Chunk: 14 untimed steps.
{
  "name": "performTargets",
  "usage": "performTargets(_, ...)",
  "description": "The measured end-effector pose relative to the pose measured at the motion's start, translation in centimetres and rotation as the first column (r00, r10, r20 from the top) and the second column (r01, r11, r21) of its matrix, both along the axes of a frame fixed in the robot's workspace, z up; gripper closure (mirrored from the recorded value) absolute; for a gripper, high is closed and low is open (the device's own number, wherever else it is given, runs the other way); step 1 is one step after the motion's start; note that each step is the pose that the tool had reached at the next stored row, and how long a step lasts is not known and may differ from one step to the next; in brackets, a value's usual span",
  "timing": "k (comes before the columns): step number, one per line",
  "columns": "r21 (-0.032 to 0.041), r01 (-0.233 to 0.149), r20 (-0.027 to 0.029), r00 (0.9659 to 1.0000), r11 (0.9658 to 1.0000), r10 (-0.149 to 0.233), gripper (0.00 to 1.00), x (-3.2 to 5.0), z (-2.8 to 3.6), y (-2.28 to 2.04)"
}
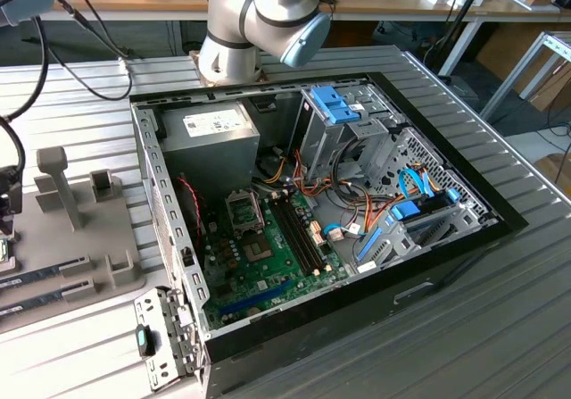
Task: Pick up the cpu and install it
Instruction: 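Pick up the cpu and move it towards the insertion slot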
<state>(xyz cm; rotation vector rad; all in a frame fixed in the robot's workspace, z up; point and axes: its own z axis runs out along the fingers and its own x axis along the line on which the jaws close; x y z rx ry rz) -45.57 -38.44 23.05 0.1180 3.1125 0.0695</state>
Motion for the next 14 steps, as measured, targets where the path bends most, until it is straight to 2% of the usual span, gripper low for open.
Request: performTargets(14,0.0000,0.000,-0.0001,1.0000,1.0000,0.000,0.46,-0.07,-0.42,0.00)
